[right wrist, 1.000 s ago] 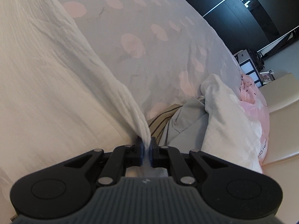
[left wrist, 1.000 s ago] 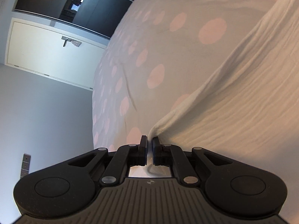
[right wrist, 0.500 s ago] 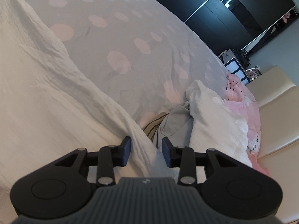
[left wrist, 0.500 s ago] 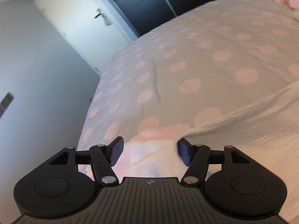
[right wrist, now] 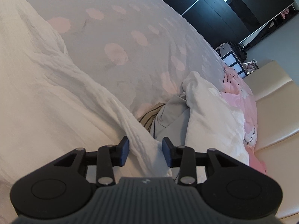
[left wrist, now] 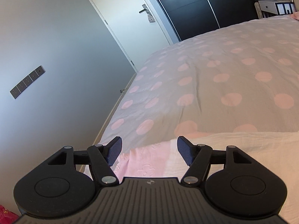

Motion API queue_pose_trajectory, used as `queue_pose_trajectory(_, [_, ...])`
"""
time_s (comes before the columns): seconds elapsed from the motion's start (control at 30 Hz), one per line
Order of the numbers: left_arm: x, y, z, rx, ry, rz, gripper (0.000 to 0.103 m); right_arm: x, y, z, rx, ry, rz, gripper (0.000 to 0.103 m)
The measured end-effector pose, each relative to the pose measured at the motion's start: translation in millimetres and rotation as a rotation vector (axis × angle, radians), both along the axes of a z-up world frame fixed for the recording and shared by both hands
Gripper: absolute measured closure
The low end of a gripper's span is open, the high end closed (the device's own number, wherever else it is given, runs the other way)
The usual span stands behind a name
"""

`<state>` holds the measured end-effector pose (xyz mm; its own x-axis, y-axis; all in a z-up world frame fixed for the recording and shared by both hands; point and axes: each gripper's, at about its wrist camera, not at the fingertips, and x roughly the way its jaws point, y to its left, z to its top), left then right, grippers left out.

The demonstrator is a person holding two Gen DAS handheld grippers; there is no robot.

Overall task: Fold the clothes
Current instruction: 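Open the left tool above the spread white garment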

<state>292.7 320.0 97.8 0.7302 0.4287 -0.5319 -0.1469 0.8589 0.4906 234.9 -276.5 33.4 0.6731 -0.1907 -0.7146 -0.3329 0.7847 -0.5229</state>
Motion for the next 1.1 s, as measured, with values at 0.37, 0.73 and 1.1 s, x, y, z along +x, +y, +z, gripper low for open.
queue_pose_trajectory(0.37, [-53,-9,-26,-0.177,-0.006,0.027,0.038,-17,-53,41,0.243,-0.017,-0.189,0.054])
queue_pose_trajectory(0.73, [-108,-66,-15,-0.243,0.059,-0.091,0.038,-59,-117,42,0.539,0.084,-0.375,0.054])
queue_pose_trajectory(1.1, [-151,-107,5,-0.243,0.083,-0.147,0.038,-60,-126,2,0.635,0.103,-0.309,0.088])
